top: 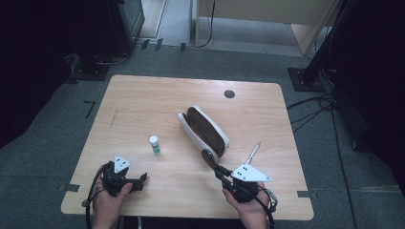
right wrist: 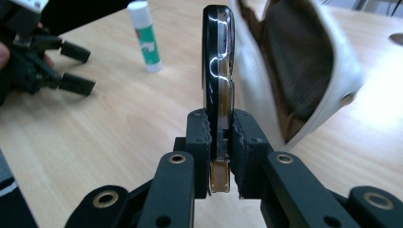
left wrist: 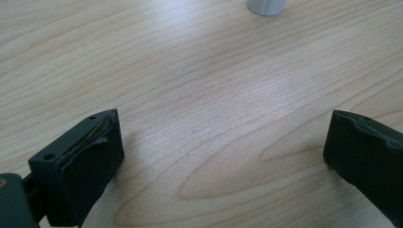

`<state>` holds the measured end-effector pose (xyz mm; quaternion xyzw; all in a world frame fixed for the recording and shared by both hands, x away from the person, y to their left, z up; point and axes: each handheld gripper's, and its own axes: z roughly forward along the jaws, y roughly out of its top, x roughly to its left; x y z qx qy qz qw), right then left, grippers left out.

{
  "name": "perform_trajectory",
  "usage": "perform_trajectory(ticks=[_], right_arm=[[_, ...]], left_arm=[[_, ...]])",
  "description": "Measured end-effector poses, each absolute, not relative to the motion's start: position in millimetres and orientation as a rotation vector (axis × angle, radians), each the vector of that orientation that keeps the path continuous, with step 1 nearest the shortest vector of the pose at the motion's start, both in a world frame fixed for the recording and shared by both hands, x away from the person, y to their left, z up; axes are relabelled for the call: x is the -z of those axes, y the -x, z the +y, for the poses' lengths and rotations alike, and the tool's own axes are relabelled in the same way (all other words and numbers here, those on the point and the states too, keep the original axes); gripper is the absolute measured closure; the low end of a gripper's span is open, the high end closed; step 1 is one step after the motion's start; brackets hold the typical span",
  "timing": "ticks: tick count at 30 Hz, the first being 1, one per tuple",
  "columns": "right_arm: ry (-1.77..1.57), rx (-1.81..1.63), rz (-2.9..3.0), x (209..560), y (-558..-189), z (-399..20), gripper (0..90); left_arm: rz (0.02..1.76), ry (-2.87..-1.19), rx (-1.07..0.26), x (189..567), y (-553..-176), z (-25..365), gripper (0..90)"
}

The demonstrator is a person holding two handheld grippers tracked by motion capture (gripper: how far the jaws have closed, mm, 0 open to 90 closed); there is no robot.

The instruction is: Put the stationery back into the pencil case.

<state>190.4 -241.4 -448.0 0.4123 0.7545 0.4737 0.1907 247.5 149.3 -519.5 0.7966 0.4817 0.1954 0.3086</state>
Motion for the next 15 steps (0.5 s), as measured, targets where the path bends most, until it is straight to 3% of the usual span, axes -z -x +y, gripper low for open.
perform_trajectory(ticks=[15], right_arm=[[-1.180, -1.287, 2.094, 414.5, -222.0, -243.9, 79.1]], left_arm=[[1.273, -2.106, -0.516, 519.5, -247.5, 149.4, 0.0]])
